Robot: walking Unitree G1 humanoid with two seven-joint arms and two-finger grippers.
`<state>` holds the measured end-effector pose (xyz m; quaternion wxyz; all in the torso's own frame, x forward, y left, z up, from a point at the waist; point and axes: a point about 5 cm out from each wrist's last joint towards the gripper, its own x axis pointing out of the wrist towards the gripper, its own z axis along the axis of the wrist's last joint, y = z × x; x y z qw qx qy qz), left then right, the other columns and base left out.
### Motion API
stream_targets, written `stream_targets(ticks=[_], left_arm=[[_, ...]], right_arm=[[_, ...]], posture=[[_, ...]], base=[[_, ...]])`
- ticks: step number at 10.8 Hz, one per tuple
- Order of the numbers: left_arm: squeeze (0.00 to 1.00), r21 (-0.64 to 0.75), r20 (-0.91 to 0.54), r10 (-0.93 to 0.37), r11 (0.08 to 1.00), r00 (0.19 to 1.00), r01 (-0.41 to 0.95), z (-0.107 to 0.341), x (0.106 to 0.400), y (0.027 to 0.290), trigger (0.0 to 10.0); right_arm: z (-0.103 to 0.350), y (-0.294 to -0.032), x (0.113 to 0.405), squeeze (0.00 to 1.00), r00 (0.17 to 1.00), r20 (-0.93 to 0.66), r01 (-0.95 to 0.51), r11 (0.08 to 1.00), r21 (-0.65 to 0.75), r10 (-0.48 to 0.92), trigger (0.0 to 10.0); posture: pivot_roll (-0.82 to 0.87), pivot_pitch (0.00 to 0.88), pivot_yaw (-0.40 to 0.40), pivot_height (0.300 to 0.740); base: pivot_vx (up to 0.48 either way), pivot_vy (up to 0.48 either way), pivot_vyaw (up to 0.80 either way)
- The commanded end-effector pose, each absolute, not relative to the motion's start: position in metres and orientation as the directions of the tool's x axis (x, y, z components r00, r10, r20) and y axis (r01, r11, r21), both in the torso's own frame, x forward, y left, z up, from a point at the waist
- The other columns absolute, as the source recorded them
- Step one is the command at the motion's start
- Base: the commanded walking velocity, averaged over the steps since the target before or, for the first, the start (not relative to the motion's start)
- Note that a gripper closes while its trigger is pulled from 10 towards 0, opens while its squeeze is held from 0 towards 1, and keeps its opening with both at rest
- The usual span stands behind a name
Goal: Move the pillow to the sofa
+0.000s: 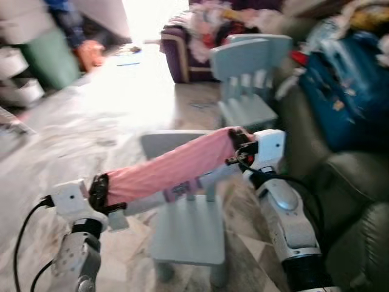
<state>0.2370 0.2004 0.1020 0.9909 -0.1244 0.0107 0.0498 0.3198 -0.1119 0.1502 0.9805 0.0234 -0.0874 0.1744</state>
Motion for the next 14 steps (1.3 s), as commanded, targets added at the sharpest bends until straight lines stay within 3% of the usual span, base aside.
stream_targets(ticks=[1,3,4,5,7,10,14], left_arm=[[0.00,-0.244,-0.036,0.087,0.965,0.996,-0.093,0.103,0.239,0.198,0.0],[0.00,-0.241,-0.041,0.088,0.966,0.995,-0.095,0.103,0.240,0.198,0.0],[0.00,-0.241,-0.050,0.090,0.965,0.995,-0.099,0.102,0.242,0.198,1.2],[0.00,-0.243,-0.067,0.090,0.964,0.994,-0.104,0.101,0.244,0.198,7.6],[0.00,-0.248,-0.080,0.087,0.963,0.993,-0.105,0.100,0.246,0.196,10.0],[0.00,-0.251,-0.098,0.095,0.961,0.991,-0.117,0.099,0.248,0.195,10.0],[0.00,-0.265,-0.156,0.102,0.954,0.982,-0.142,0.090,0.248,0.192,10.0]], right_arm=[[0.158,-0.119,0.322,0.00,0.924,0.214,-0.326,0.945,0.006,0.317,0.0],[0.158,-0.119,0.322,0.00,0.922,0.214,-0.330,0.944,0.002,0.322,0.0],[0.158,-0.119,0.322,0.00,0.923,0.208,-0.332,0.943,-0.001,0.325,0.0],[0.157,-0.119,0.322,0.00,0.928,0.190,-0.325,0.946,-0.011,0.321,10.0],[0.156,-0.120,0.322,0.00,0.929,0.184,-0.325,0.945,-0.015,0.323,10.0],[0.155,-0.123,0.324,0.00,0.936,0.158,-0.315,0.949,-0.026,0.315,10.0],[0.158,-0.125,0.326,0.00,0.935,0.145,-0.321,0.946,-0.040,0.323,10.0]], posture=[[-0.16,0.008,0.103,0.740],[-0.16,0.010,0.101,0.740],[-0.16,0.013,0.099,0.740],[-0.16,0.016,0.097,0.740],[-0.17,0.022,0.094,0.740],[-0.17,0.033,0.084,0.740],[-0.18,0.057,0.061,0.740]], base=[[0.000,0.000,0.00],[0.000,0.000,0.00],[0.000,0.000,0.00],[0.000,0.000,0.00],[0.000,0.000,0.00],[0.000,0.000,0.00],[0.000,0.000,-0.79]])
